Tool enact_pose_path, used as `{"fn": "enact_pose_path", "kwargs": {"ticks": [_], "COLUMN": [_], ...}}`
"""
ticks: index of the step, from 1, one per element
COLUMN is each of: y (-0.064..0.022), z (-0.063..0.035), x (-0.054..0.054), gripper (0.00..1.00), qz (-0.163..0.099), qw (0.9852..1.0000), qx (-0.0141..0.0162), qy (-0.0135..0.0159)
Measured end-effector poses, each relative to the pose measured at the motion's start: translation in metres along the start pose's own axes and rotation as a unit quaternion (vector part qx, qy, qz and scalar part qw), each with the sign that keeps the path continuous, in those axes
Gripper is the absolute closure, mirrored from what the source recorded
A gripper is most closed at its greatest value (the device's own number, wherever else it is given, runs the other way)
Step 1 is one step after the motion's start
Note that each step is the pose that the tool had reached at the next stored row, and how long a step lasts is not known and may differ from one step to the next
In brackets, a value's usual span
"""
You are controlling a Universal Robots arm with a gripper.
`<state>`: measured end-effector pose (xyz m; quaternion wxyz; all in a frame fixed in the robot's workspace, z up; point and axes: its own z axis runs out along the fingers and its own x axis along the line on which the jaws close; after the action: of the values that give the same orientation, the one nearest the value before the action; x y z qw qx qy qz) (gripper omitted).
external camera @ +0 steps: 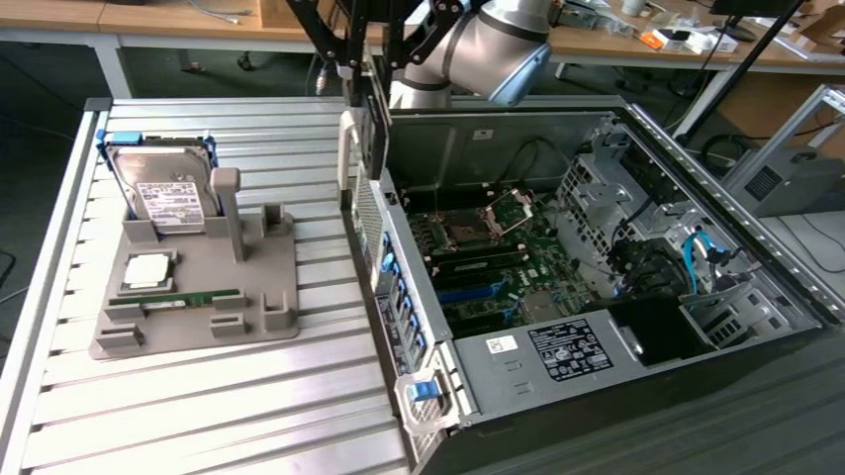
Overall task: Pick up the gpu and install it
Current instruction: 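Pick up the gpu and move the gpu toward the slot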
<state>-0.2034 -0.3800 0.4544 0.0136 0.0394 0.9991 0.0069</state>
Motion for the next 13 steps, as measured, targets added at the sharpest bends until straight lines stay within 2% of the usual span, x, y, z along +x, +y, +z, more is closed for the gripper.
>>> {"fn": "enact_pose_path", "kwargs": {"ticks": [13], "y": [0.0016], "z": [0.0007], "x": [-0.02], "gripper": [0.7], "qz": [0.0], "qw": [1.0], "qx": [0.003], "qy": [-0.0002]}}
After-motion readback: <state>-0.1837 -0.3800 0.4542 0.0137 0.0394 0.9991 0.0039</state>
